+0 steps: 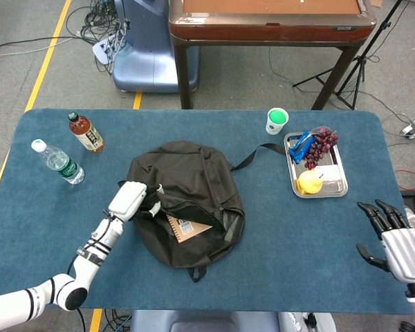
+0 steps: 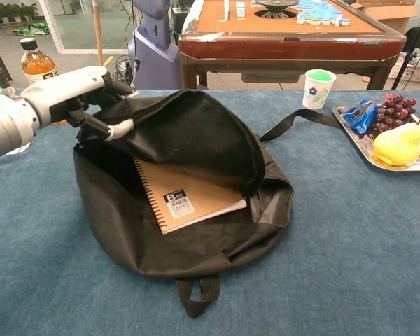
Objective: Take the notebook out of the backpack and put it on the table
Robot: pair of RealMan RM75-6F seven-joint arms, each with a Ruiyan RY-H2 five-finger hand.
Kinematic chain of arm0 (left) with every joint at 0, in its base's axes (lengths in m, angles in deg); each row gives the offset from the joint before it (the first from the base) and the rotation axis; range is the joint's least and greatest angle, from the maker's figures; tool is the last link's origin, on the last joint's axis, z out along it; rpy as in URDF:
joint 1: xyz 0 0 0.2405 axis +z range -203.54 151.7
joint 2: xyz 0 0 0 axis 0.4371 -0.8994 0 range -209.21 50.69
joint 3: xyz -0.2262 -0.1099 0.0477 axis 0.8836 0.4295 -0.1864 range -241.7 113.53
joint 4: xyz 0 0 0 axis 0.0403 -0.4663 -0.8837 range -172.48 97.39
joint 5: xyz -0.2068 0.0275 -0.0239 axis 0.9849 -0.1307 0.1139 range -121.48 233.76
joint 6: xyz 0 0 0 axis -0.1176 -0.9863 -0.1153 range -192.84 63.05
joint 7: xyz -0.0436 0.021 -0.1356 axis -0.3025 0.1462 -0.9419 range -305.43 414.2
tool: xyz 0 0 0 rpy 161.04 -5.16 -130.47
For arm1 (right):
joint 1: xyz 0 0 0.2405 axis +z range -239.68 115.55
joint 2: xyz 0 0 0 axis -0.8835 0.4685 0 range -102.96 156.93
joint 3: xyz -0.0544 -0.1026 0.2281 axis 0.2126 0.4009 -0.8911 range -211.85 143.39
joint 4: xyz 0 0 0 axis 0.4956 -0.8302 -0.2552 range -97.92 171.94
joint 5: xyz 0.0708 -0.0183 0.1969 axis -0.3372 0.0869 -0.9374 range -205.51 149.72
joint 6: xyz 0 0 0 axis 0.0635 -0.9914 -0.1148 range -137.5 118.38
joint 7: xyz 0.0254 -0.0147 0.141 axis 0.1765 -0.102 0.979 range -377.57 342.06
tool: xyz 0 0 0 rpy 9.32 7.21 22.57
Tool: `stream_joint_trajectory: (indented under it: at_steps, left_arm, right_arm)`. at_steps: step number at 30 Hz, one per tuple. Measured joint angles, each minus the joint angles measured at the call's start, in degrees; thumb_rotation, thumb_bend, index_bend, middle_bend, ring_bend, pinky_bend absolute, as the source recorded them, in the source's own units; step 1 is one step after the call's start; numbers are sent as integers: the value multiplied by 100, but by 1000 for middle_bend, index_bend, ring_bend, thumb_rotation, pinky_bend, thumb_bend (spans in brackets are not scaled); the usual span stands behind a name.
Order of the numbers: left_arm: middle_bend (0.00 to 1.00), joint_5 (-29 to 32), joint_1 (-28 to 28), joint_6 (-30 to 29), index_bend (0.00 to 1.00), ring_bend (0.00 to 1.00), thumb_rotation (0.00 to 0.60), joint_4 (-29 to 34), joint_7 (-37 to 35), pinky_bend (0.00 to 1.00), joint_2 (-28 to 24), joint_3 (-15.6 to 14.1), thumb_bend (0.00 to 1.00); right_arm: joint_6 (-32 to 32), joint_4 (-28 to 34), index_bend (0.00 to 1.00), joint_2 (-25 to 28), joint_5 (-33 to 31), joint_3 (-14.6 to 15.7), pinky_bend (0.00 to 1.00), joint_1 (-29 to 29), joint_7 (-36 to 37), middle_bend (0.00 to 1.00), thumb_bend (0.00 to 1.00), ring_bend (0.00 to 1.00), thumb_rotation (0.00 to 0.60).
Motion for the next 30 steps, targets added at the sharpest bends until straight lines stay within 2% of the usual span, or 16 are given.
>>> stream_joint_trajectory:
  at_steps: [13, 22, 30]
  left_arm:
    - [809, 1636, -438, 123, 701, 674, 600, -185, 866, 420, 317, 689, 570]
    - [809, 2323, -619, -47, 700, 675, 600, -529, 1347, 427, 495, 898, 570]
    - [809, 2670, -716, -163, 698, 675, 600, -651, 1681, 429, 549, 955, 570]
  right_arm:
    - [750, 320, 108, -99, 895, 235, 149, 745, 111, 176, 299, 80, 600]
    - [1398, 631, 109, -265, 1285, 292, 149, 1368, 69, 182, 298, 88, 600]
    - [2138, 838, 144, -545, 1268, 158, 171, 2016, -77, 203, 299, 102, 600]
